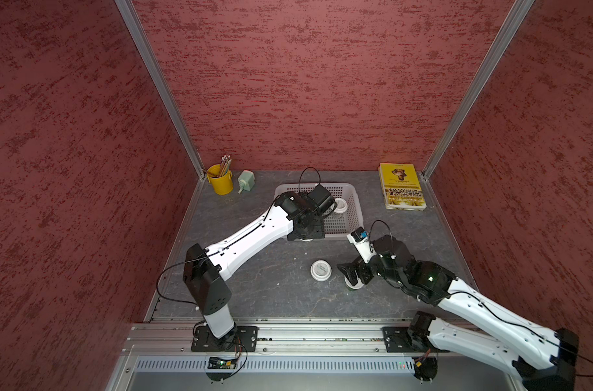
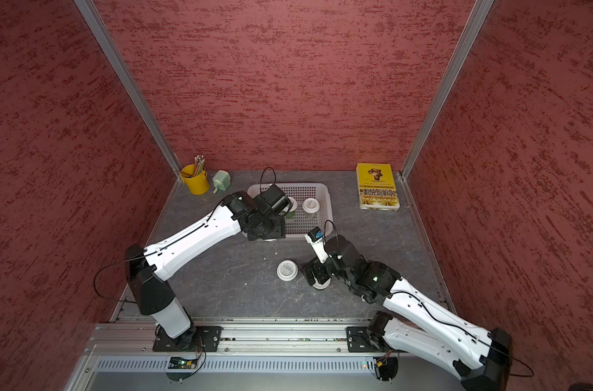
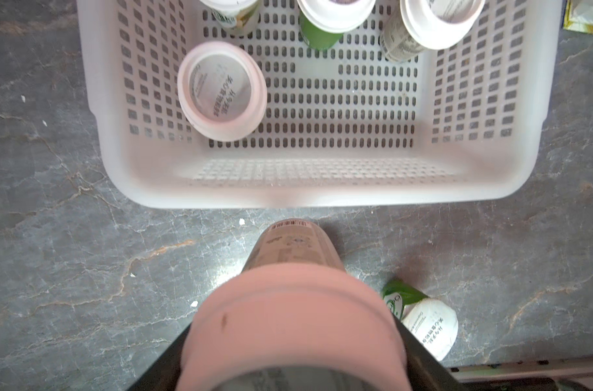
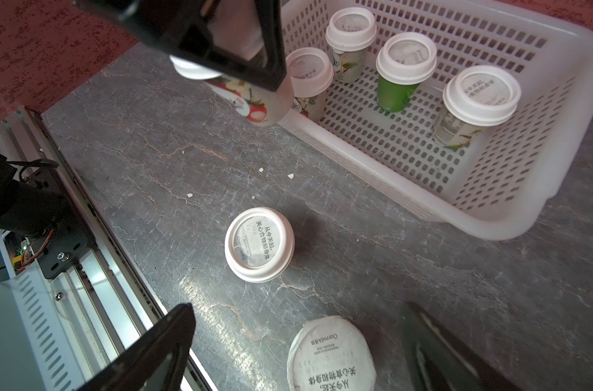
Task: Put the yogurt in the basket
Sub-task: Pick up the yogurt from the center of the board, then place the yogurt in the basket.
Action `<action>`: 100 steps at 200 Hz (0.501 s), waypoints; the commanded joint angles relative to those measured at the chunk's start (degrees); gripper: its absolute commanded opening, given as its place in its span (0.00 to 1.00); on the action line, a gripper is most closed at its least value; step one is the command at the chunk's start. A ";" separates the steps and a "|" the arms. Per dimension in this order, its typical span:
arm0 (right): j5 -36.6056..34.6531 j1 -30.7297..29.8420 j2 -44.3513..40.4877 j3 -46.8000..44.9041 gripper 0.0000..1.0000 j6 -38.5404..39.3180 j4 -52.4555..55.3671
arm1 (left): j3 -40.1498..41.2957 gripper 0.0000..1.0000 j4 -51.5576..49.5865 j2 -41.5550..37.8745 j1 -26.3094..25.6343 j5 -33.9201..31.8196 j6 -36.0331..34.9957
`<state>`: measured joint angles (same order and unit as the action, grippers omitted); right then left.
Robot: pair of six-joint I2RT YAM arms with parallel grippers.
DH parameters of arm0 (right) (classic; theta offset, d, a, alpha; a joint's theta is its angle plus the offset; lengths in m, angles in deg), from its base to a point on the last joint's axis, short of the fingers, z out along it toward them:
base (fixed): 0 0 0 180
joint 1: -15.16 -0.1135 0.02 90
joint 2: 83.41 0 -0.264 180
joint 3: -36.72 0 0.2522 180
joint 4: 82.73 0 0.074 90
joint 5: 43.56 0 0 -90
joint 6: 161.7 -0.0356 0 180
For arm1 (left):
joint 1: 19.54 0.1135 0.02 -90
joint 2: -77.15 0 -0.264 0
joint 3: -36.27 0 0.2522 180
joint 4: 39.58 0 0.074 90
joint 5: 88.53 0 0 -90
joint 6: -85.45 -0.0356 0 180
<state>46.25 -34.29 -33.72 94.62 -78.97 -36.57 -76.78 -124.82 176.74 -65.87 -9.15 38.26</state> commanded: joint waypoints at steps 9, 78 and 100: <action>0.47 -0.56 -0.45 -0.56 0.99 0.13 -0.97 | -4.64 0.74 1.46 5.09 3.17 -1.12 -5.82; -0.24 -0.55 0.53 -0.37 0.98 -0.03 -0.41 | -17.42 0.74 3.53 17.94 6.51 2.14 -12.79; -0.27 -0.55 0.86 -0.20 0.99 0.06 -0.17 | -20.35 0.74 3.80 21.72 6.60 3.35 -13.85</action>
<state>46.23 -34.29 -33.04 94.62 -78.97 -36.52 -94.16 -122.22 195.17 -59.44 -7.62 27.39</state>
